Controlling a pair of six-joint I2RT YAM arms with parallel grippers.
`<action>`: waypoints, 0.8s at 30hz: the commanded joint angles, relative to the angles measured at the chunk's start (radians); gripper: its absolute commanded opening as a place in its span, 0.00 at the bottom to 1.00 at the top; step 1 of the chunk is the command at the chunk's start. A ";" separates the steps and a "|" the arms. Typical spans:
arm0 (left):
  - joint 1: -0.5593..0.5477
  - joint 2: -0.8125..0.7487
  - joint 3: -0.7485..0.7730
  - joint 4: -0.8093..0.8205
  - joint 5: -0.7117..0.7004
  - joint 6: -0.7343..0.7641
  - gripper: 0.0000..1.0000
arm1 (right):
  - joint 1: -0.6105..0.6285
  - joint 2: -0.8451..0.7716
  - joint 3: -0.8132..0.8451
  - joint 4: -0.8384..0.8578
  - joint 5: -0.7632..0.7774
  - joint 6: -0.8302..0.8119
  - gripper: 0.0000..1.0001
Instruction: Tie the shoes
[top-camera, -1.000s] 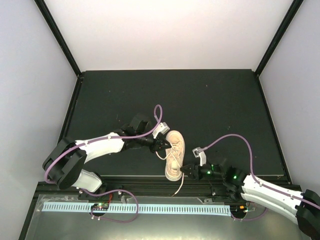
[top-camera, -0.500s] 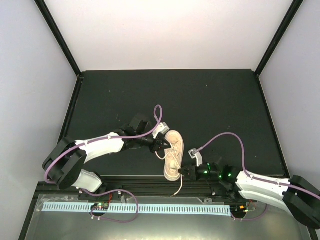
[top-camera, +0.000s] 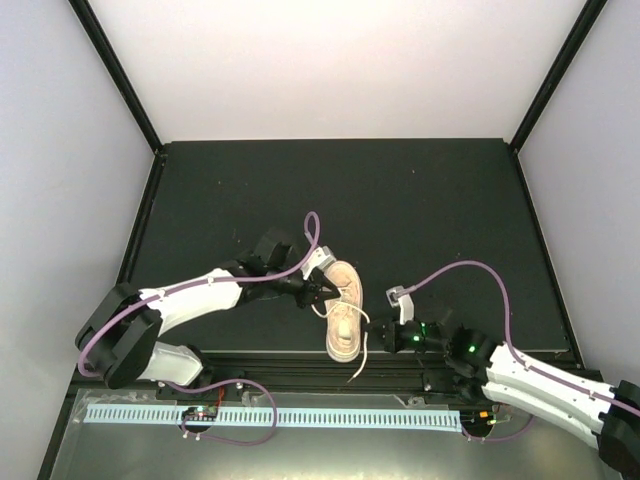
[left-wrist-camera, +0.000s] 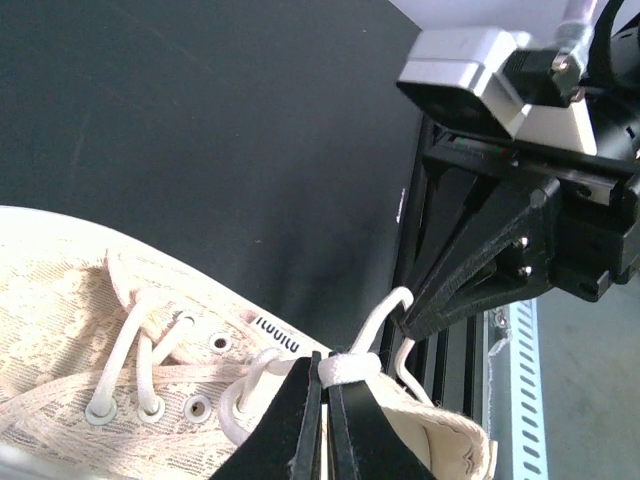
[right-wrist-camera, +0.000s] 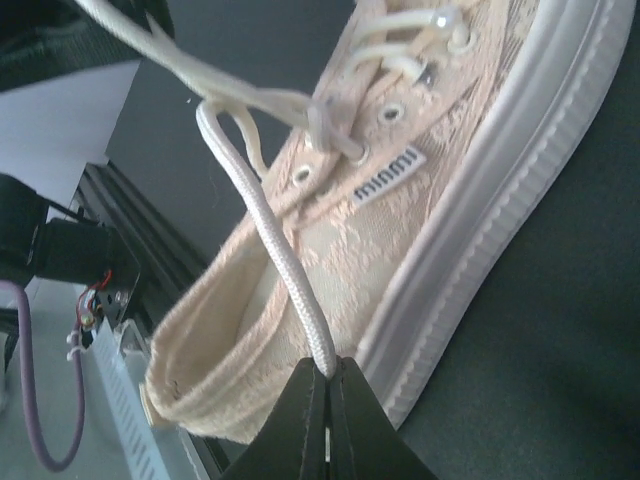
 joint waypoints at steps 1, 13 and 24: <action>-0.008 -0.039 -0.008 -0.010 0.034 0.027 0.02 | 0.004 0.062 0.096 -0.119 0.077 -0.046 0.02; -0.123 -0.106 -0.077 -0.025 -0.079 0.002 0.02 | -0.046 0.482 0.432 -0.239 0.160 -0.194 0.02; -0.258 -0.133 -0.173 -0.001 -0.220 -0.113 0.03 | -0.049 0.540 0.486 -0.156 -0.076 -0.306 0.02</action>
